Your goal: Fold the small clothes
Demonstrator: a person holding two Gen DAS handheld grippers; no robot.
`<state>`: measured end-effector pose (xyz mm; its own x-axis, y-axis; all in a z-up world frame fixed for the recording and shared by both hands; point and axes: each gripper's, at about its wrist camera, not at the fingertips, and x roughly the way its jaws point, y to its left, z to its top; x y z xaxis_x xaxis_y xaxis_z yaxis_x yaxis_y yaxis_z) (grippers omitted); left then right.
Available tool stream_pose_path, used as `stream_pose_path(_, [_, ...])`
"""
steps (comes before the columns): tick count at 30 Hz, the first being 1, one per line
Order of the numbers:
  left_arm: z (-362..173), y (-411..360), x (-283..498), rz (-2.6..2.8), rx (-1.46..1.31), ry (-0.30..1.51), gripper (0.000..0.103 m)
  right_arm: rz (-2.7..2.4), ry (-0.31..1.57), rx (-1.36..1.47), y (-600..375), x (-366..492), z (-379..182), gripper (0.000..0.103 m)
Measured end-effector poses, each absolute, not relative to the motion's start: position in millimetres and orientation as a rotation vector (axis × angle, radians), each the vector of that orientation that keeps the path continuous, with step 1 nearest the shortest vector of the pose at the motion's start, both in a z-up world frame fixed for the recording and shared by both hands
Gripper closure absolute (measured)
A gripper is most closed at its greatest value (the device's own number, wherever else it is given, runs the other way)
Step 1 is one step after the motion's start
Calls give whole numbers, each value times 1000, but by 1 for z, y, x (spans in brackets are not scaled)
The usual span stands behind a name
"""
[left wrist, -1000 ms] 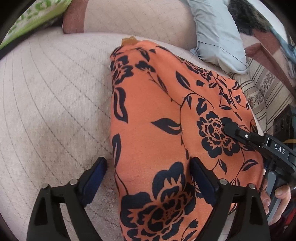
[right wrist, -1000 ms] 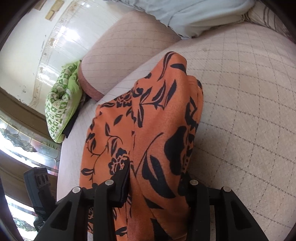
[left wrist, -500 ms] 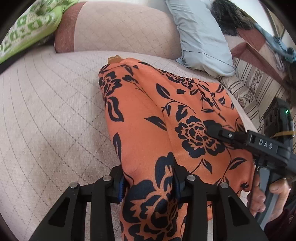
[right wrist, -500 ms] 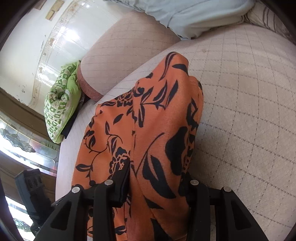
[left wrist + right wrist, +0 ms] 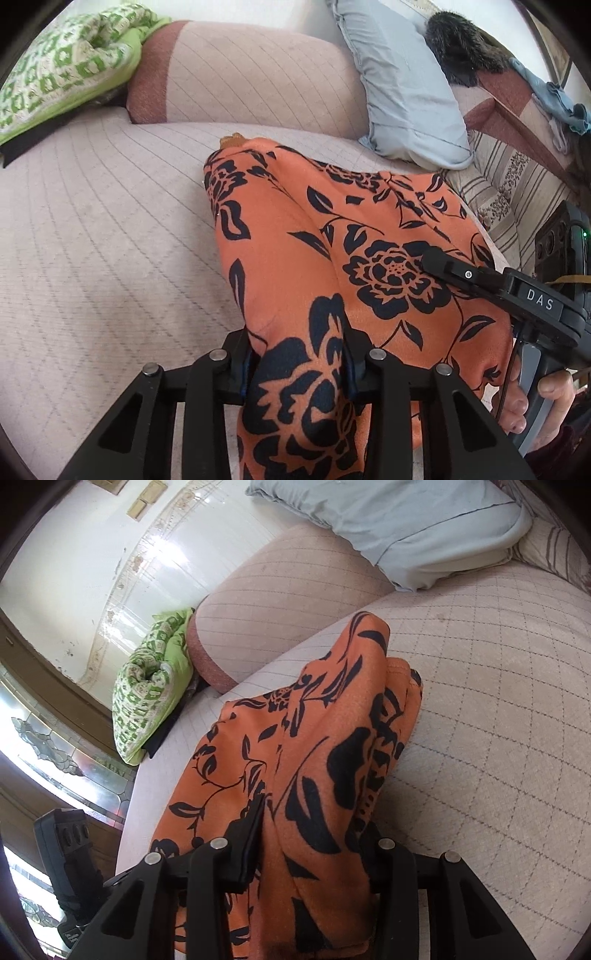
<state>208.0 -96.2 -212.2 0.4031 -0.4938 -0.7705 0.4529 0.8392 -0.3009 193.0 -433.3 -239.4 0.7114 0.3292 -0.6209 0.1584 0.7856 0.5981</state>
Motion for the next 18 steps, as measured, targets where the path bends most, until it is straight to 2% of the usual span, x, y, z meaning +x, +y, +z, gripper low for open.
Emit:
stream_pose_path(10, [-184, -76, 199, -513, -36, 915, 66, 205, 706, 650, -385, 191, -214, 62])
stream_pose_path(18, [-183, -63, 200, -469, -33, 886, 65, 273, 688, 647, -346, 196, -207, 62])
